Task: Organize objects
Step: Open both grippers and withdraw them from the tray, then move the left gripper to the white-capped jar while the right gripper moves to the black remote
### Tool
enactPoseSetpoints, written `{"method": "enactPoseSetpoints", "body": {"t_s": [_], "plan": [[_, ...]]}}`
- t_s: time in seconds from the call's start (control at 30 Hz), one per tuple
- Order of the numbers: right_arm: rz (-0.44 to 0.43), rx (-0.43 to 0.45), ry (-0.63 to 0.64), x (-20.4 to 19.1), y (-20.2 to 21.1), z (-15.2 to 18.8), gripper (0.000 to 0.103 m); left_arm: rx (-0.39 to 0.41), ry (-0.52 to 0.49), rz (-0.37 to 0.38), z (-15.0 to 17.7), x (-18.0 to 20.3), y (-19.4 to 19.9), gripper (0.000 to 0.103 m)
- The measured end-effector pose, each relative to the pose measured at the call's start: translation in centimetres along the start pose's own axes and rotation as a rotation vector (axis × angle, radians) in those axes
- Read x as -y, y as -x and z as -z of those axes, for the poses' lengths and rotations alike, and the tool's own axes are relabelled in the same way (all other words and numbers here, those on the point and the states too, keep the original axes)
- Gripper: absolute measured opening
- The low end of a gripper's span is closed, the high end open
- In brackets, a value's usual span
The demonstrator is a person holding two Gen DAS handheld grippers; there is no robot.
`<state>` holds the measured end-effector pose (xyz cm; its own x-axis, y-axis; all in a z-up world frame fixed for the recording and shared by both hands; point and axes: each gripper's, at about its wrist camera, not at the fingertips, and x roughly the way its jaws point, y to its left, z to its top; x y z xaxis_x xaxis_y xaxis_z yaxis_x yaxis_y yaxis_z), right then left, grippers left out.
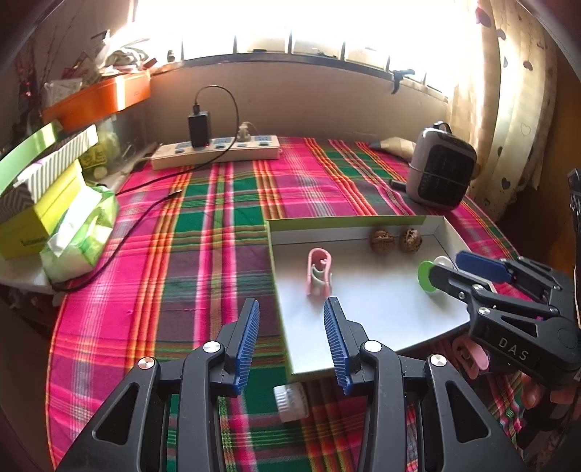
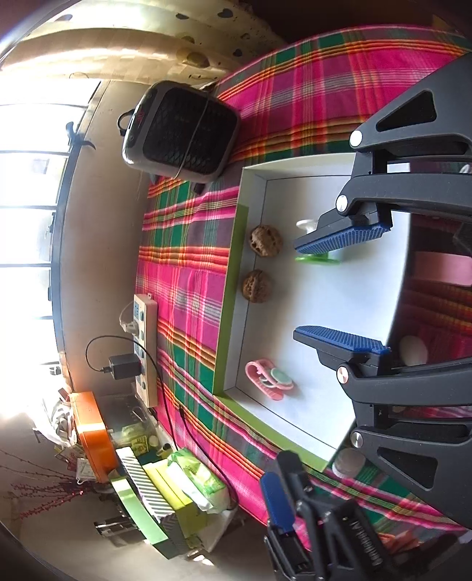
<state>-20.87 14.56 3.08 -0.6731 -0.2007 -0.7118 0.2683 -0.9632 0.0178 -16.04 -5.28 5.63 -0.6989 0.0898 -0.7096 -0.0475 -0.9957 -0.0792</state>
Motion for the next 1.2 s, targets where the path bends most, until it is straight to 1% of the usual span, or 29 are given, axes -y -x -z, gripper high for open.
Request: {"method": "enactPoseSetpoints", "body": {"t_s": [0.1,0.27,0.57,0.67,0.73,0.93,1.07,1.2], "plan": [[0.0,0.012,-0.008,0.2,0.8,0.6,0.043,0.001,0.022,-0.014,0.3,-0.8,0.5,0.035],[0.005,0.036,-0.009,0.6,2.3,1.5,0.043,0.015,0.047,-0.006,0.9,-1.6,1.4,0.035],[0.039,0.072,-0.035,2.2,5.2,4.1,0.043,-0.02,0.082,0.03,3.2,-2.3,1.4,0.037],[0.056,0.073,-0.065,3.3,6.0,5.3,0.044,-0.021,0.094,0.044,3.8,-2.4,1.4,0.038],[0.071,0.072,-0.087,4.1,6.4,6.2,0.05,-0.029,0.1,0.045,4.2,-2.5,1.2,0.038],[0.101,0.047,-0.128,6.2,6.8,8.3,0.05,-0.035,0.115,0.056,5.1,-2.7,1.2,0.039],[0.077,0.046,-0.163,7.4,7.0,9.3,0.05,-0.042,0.122,0.07,5.7,-2.8,1.0,0.039],[0.043,0.036,-0.156,7.5,6.7,10.1,0.05,-0.061,0.117,0.08,6.3,-2.6,0.5,0.039]]}}
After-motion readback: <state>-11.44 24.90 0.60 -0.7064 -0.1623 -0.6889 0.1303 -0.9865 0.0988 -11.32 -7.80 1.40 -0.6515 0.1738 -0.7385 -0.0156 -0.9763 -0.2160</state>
